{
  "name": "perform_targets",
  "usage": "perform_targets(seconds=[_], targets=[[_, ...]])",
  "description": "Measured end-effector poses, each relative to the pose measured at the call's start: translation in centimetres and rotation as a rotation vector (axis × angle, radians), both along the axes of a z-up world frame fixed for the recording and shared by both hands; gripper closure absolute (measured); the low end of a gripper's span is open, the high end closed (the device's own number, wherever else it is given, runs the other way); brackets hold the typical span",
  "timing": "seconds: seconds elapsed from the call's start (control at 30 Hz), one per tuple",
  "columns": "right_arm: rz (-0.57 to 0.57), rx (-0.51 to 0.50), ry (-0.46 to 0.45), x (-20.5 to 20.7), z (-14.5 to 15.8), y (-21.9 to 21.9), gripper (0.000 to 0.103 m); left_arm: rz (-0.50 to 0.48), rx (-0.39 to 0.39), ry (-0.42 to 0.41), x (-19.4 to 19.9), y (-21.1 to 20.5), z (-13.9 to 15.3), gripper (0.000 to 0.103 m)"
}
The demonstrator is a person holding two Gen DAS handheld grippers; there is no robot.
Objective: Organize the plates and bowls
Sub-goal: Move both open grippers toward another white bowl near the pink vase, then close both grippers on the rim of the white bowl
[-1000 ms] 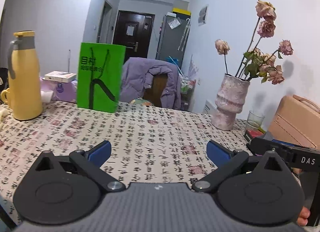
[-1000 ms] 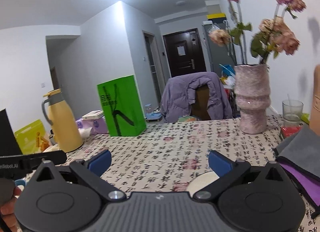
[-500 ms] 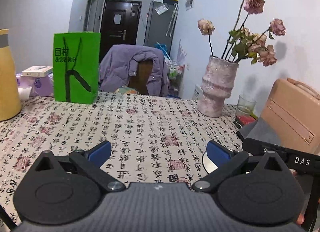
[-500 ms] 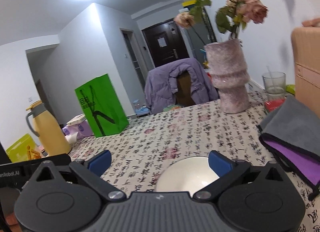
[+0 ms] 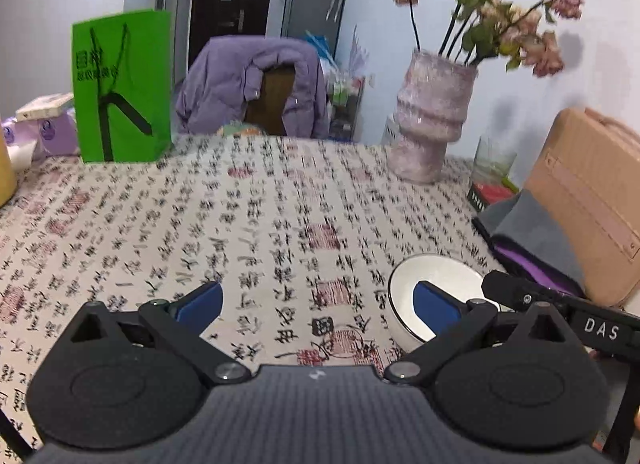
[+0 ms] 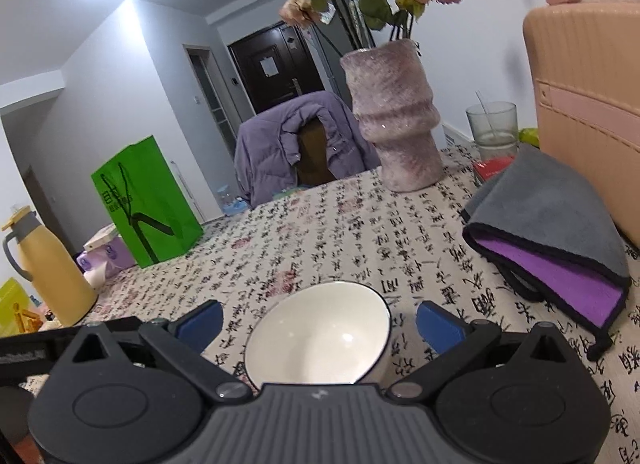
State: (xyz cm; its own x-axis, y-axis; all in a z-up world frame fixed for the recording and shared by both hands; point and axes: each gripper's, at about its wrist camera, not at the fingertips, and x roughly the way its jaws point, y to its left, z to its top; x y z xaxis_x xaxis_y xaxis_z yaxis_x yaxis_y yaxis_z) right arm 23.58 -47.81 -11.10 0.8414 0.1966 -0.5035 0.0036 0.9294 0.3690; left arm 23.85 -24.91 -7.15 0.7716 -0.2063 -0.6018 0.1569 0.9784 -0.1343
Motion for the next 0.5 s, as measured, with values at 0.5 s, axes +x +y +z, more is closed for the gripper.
perform_targets(seconds=[0.5], targets=[[-0.066,0.024,0.16,2.5,-3.0,-1.6,0.006,0.022,0.066,0.118,4.7,-3.7,-2.7,0.0]])
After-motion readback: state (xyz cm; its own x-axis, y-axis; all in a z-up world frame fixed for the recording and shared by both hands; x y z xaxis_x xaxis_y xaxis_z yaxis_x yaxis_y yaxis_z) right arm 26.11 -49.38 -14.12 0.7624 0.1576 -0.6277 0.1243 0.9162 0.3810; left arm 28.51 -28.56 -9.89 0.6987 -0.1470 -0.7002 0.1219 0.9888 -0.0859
